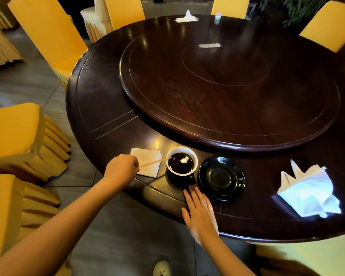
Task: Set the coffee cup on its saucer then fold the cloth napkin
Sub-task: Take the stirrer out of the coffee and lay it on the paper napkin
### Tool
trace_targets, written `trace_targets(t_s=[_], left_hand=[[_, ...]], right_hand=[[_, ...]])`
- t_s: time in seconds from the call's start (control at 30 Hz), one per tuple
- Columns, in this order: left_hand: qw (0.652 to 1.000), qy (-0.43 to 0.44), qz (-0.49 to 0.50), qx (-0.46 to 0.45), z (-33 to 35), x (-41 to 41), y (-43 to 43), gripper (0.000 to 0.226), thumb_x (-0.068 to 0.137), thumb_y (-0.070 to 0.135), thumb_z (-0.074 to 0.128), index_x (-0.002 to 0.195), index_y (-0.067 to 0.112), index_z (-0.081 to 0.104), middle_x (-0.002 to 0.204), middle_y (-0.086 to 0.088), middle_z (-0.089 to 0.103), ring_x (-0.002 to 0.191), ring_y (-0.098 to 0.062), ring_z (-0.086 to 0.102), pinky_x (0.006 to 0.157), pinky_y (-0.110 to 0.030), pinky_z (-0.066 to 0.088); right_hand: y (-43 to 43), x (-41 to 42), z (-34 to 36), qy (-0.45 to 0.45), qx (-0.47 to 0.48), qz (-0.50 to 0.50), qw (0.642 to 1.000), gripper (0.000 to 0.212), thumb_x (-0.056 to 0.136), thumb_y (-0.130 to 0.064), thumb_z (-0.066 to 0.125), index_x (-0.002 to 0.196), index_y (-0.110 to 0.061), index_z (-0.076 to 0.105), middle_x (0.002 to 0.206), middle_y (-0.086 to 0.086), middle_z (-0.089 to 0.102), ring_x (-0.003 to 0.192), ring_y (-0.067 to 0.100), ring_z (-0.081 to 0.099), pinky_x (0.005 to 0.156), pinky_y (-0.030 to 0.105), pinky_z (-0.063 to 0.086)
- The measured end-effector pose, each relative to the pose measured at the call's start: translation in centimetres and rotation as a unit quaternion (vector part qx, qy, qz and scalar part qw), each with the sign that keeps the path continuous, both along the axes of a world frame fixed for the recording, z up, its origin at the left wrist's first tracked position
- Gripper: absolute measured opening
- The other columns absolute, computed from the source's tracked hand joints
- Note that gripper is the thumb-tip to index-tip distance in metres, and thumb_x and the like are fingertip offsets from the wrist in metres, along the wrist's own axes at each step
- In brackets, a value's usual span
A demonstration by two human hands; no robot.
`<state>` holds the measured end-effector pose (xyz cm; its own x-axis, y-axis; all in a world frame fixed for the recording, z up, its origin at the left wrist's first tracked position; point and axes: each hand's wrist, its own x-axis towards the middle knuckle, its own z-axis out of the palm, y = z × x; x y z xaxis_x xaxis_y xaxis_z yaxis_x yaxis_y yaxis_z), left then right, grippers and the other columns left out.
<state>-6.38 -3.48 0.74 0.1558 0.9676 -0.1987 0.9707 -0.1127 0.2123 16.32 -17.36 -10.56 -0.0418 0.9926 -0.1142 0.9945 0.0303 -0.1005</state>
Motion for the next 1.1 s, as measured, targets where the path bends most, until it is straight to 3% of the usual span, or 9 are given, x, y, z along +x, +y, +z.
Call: trace_targets(t_s=[0.2, 0.37, 0.5, 0.6, 0.8, 1.1], left_hand=[[0.977, -0.163, 0.134, -0.033, -3.5, -1.9, -2.7, 0.008, 0.082, 0.022, 0.066, 0.086, 0.018, 0.072, 0.077, 0.000, 0.068, 0.076, -0.016, 0.064, 0.073, -0.032, 0.053], [0.959, -0.196, 0.206, -0.007, -5.0, -2.1, -3.7, 0.007, 0.082, 0.020, 0.066, 0.085, 0.015, 0.070, 0.071, 0.002, 0.064, 0.068, -0.015, 0.062, 0.065, -0.034, 0.054], [0.949, -0.209, 0.235, -0.016, -5.9, -1.8, -4.0, 0.007, 0.083, 0.018, 0.066, 0.084, 0.012, 0.068, 0.072, -0.001, 0.063, 0.068, -0.017, 0.061, 0.065, -0.035, 0.054], [0.946, -0.213, 0.246, -0.014, -6.6, -1.5, -4.4, 0.008, 0.082, 0.019, 0.066, 0.084, 0.011, 0.068, 0.074, -0.004, 0.065, 0.068, -0.021, 0.063, 0.066, -0.037, 0.055], [0.941, -0.220, 0.257, 0.004, -7.1, -0.6, -5.2, 0.010, 0.084, 0.020, 0.065, 0.086, 0.011, 0.066, 0.081, -0.003, 0.061, 0.072, -0.018, 0.057, 0.062, -0.031, 0.046], [0.918, -0.291, 0.263, 0.068, -6.4, 0.0, -5.9, 0.006, 0.083, 0.023, 0.065, 0.082, 0.017, 0.066, 0.082, -0.003, 0.062, 0.076, -0.018, 0.059, 0.069, -0.039, 0.053]], right_hand=[[-0.1, 0.0, -0.1, -0.008, -0.009, 0.000, 1.000, 0.060, 0.097, -0.042, 0.004, 0.138, -0.015, 0.039, 0.144, 0.005, 0.046, 0.137, 0.021, 0.034, 0.107, 0.042, 0.019], [0.0, 0.0, -0.3, -0.006, -0.009, -0.002, 1.000, 0.059, 0.097, -0.043, 0.005, 0.139, -0.016, 0.037, 0.145, 0.005, 0.044, 0.138, 0.020, 0.022, 0.108, 0.042, 0.018], [-0.1, 0.0, -0.2, -0.004, -0.002, -0.003, 1.000, 0.059, 0.097, -0.043, 0.006, 0.138, -0.016, 0.039, 0.144, 0.005, 0.046, 0.137, 0.019, 0.022, 0.108, 0.040, 0.018], [-0.1, 0.0, -0.2, -0.005, 0.004, -0.004, 1.000, 0.053, 0.097, -0.042, 0.019, 0.137, -0.017, 0.041, 0.144, 0.005, 0.046, 0.137, 0.018, 0.021, 0.108, 0.039, 0.018], [-0.1, -0.1, -0.2, -0.010, 0.007, 0.000, 1.000, 0.054, 0.095, -0.043, 0.022, 0.137, -0.016, 0.042, 0.143, 0.005, 0.047, 0.137, 0.018, 0.022, 0.107, 0.040, 0.020], [0.0, -0.1, -0.4, -0.004, 0.015, 0.001, 1.000, 0.053, 0.093, -0.043, 0.028, 0.137, -0.017, 0.041, 0.143, 0.005, 0.047, 0.137, 0.018, 0.023, 0.107, 0.040, 0.020]])
